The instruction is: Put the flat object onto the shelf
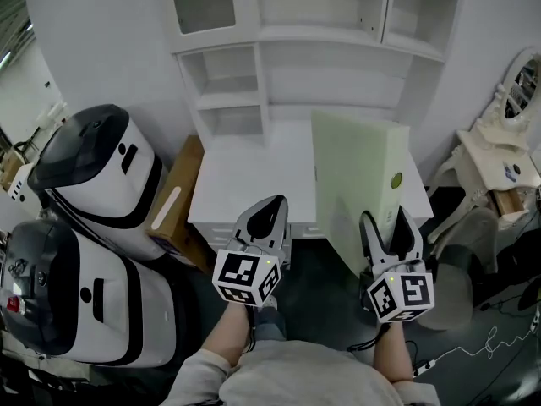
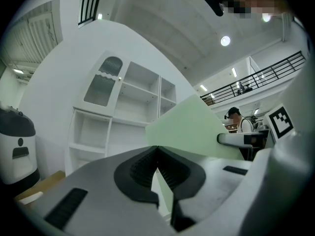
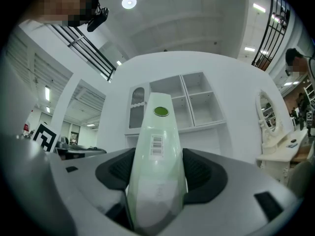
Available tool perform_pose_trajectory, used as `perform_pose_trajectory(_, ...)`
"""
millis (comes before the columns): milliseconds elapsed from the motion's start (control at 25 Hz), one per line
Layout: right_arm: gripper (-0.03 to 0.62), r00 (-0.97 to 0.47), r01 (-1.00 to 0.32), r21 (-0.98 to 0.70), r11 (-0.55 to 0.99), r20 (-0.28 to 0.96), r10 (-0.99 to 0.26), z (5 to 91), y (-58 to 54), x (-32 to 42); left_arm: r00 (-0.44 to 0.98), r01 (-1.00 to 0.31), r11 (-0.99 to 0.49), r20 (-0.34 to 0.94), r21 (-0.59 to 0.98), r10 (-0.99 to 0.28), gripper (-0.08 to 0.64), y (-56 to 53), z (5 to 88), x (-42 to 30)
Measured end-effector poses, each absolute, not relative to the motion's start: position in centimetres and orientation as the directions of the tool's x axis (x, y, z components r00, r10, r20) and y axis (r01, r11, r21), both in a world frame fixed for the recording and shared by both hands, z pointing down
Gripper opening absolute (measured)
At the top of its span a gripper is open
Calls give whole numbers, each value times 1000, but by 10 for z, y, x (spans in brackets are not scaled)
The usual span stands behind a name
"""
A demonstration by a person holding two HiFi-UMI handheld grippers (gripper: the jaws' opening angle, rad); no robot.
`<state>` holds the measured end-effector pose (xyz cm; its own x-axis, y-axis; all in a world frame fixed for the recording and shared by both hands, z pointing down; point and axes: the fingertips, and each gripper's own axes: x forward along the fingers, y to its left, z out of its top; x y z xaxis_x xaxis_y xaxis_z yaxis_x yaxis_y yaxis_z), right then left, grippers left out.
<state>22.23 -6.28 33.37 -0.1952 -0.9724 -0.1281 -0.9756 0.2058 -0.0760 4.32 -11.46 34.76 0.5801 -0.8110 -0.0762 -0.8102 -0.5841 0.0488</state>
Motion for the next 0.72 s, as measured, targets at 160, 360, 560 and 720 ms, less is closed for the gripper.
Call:
perform_pose_trajectory(160, 291, -171, -981, -74, 182, -130, -977, 330, -95, 221, 601, -796, -604, -69, 38, -796, 14, -150, 346, 44)
perform_pose_trajectory(360, 291, -129, -988, -73, 139, -131, -983, 326, -133, 215, 634, -771, -637, -72, 29, -770, 14, -195, 339, 41)
perform_pose_trajectory(560, 290, -98, -994, -38, 104, -137, -986, 322, -167, 205, 661, -747, -665, -77, 27, -746, 14, -238, 336, 34)
perform_pose_trajectory(720, 290, -79, -997, -5, 80, -135, -988, 317, -192, 196, 684, -725, -688, -78, 32, -725, 14, -268, 335, 30)
